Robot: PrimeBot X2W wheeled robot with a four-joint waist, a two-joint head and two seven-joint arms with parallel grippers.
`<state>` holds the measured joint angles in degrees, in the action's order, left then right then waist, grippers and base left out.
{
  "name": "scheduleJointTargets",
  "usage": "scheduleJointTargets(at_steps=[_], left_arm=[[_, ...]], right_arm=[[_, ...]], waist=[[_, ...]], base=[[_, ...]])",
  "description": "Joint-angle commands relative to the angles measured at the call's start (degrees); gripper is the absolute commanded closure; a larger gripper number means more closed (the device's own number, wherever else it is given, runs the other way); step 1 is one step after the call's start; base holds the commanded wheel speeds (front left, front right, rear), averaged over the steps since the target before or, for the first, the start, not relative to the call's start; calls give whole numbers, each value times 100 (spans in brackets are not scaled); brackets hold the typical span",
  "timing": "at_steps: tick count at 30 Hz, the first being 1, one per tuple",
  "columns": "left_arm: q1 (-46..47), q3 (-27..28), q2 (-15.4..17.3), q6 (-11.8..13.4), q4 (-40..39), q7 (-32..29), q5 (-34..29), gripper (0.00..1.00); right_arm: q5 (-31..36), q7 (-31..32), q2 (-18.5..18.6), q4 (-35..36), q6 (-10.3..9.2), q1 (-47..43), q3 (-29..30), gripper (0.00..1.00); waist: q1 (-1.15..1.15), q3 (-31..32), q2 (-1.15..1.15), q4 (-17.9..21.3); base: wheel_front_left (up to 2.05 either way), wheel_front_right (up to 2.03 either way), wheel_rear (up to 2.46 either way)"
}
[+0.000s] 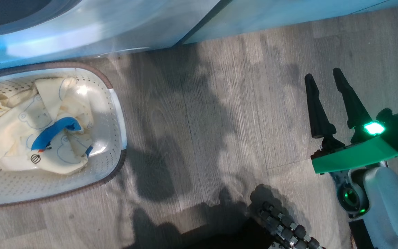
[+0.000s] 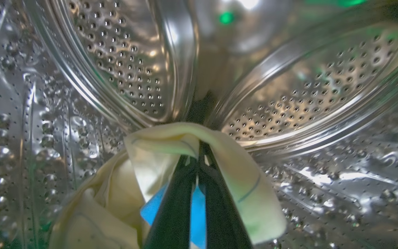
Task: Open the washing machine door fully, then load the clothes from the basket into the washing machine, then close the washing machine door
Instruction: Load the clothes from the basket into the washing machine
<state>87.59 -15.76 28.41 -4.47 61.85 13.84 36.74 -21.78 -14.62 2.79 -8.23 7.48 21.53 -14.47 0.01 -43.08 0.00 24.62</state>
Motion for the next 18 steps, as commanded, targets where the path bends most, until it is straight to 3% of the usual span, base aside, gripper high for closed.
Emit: scheduleJointTargets(at_steps=[1, 2, 3, 5, 18], left_arm=[[195, -24, 229, -34, 17, 64, -92, 100], [205, -45, 227, -35, 119, 66, -108, 100], [212, -58, 218, -24, 235, 56, -113, 78], [224, -134, 201, -38, 428, 10, -159, 0], [-109, -621, -87, -238, 993, -341, -319, 0]], right_arm=[[-54, -38, 10, 143, 1, -78, -74, 0], [-56, -38, 10, 142, 1, -79, -76, 0], [-55, -38, 10, 139, 1, -81, -75, 0], [-54, -38, 10, 128, 1, -89, -75, 0], [-32, -38, 10, 3, 1, -171, -48, 0]], waist=[[-1, -18, 0, 18], [-1, -20, 0, 21], [-1, -19, 0, 21], [-1, -10, 0, 19], [-1, 449, 0, -98]], base=[[0, 0, 0], [0, 0, 0], [0, 0, 0], [0, 0, 0], [0, 0, 0]])
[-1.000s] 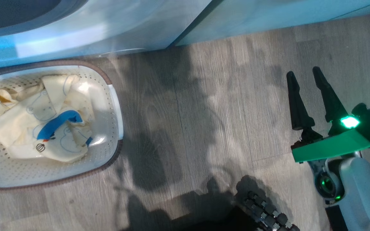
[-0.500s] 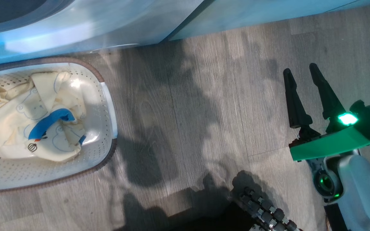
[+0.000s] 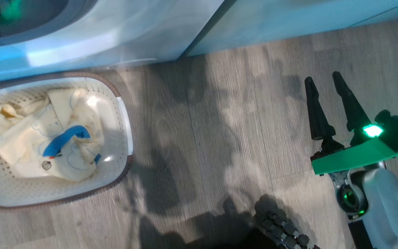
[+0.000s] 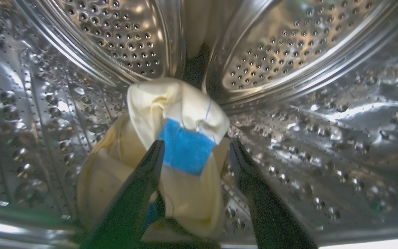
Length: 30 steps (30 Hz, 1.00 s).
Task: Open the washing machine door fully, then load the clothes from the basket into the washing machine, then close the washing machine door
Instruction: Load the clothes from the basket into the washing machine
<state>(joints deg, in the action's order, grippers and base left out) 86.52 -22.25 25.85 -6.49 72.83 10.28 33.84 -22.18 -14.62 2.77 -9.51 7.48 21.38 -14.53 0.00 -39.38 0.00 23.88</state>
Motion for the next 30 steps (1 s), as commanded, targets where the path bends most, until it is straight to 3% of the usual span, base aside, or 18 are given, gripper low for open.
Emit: scheduleJointTargets(at_steps=[1, 16, 20, 30], left_arm=[[-76, -13, 146, -46, -95, 35, -43, 0], [-1812, -71, -144, -97, -587, 466, 176, 0], [-2434, 139, -103, -63, -1215, 470, 158, 0], [-4452, 902, -125, 348, -3215, 471, -175, 0]], right_arm=[[14, -38, 11, 126, 1, -176, -36, 0], [176, -38, 30, 34, 1, -696, 177, 0], [190, -38, 75, 33, 1, -830, 217, 0], [223, -38, 138, 122, 1, -1055, 336, 0]], waist=[[0, 142, 0, -33], [0, 1256, 0, -313], [0, 1523, 0, -412], [0, 1987, 0, -578]], base=[[0, 0, 0], [0, 0, 0], [0, 0, 0], [0, 0, 0]])
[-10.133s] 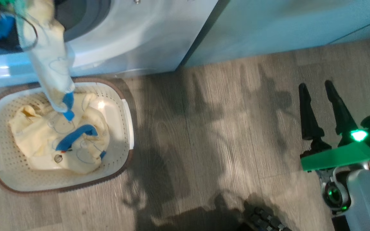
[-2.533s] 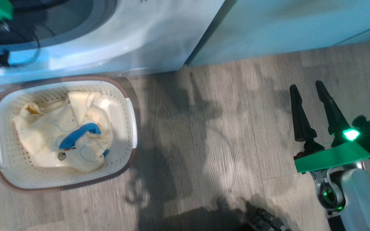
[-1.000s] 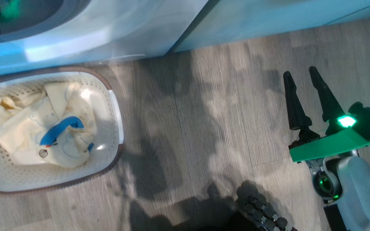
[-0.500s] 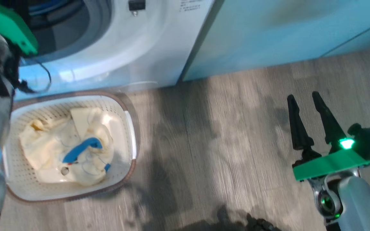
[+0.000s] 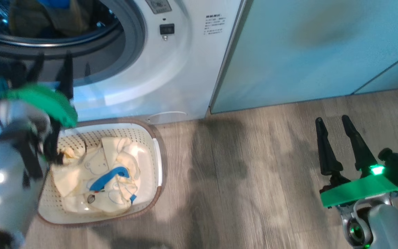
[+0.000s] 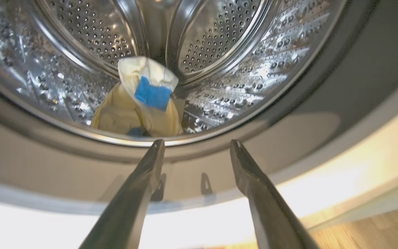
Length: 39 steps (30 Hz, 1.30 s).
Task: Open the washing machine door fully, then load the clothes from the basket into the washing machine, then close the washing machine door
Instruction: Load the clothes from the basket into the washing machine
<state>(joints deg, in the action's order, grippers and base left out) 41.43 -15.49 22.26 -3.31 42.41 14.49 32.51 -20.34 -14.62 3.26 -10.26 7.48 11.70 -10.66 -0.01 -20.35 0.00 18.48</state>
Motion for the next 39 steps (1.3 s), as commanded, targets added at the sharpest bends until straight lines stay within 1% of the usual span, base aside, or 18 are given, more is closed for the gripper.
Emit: scheduleJointTargets(at_steps=[1, 2, 7, 12, 14, 17, 20, 26, 30, 39], left_arm=[[-160, 301, 219, 57, -335, 50, -72, 0], [-160, 301, 219, 57, -335, 50, -72, 0], [-1149, 726, 61, 230, -1107, 51, -168, 0], [-1977, 1194, -72, 279, -1765, 51, -246, 0], [-2298, 1354, -179, 325, -2054, 51, -329, 0], [-2735, 1542, -304, 314, -2370, 51, -413, 0], [-3087, 1644, -375, 253, -2562, 51, -510, 0], [-3618, 1927, -449, 232, -2852, 51, -647, 0], [-3906, 2000, -442, 175, -2976, 51, -740, 0], [-4319, 2080, -455, 141, -3166, 51, -875, 0]], right_arm=[[44, -38, 99, 197, 1, -116, -32, 0], [44, -38, 99, 197, 1, -116, -32, 0], [76, -38, 155, 207, 1, -275, 111, 0], [119, -38, 180, 183, 1, -454, 224, 0], [131, -38, 188, 169, 1, -526, 243, 0], [143, -38, 206, 148, 1, -631, 250, 0], [147, -38, 227, 133, 1, -737, 253, 0], [138, -38, 281, 116, 1, -915, 224, 0], [132, -38, 318, 108, 1, -1011, 201, 0], [134, -38, 342, 112, 1, -1136, 205, 0]], waist=[[1, 142, 0, -52], [1, 142, 0, -52], [1, 427, 0, -150], [1, 712, 0, -250], [1, 831, 0, -285], [1, 997, 0, -338], [1, 1170, 0, -380], [1, 1479, 0, -397], [1, 1636, 0, -382], [1, 1835, 0, -424]], base=[[0, 0, 0], [0, 0, 0], [0, 0, 0], [0, 0, 0], [0, 0, 0], [0, 0, 0], [0, 0, 0], [0, 0, 0], [0, 0, 0], [0, 0, 0]])
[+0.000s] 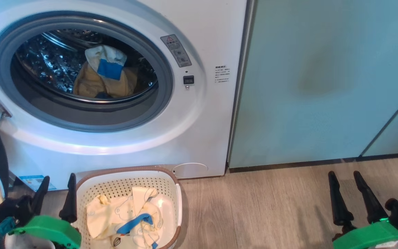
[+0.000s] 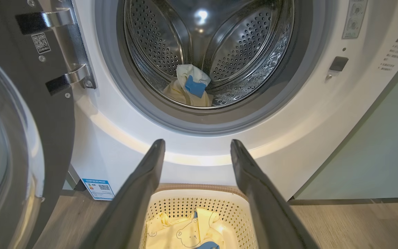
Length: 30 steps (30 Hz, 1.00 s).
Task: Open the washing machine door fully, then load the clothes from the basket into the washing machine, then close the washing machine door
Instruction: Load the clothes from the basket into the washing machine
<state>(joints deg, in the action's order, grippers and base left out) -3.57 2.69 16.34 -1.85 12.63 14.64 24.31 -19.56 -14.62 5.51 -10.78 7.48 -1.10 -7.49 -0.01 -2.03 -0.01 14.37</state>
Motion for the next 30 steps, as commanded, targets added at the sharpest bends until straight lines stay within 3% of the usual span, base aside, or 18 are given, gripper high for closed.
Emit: scheduleJointTargets(at_steps=[1, 30], left_arm=[[168, 263, 140, -12, -192, 36, -58, 0], [-41, 389, 76, 54, -264, 36, -42, 0]], right_arm=[[59, -38, 116, 169, 1, 150, -122, 0], [7, -38, 113, 143, 1, 130, -165, 0]], waist=[[1, 7, 1, -27], [1, 43, 1, -83]], base=[[0, 0, 0], [0, 0, 0]])
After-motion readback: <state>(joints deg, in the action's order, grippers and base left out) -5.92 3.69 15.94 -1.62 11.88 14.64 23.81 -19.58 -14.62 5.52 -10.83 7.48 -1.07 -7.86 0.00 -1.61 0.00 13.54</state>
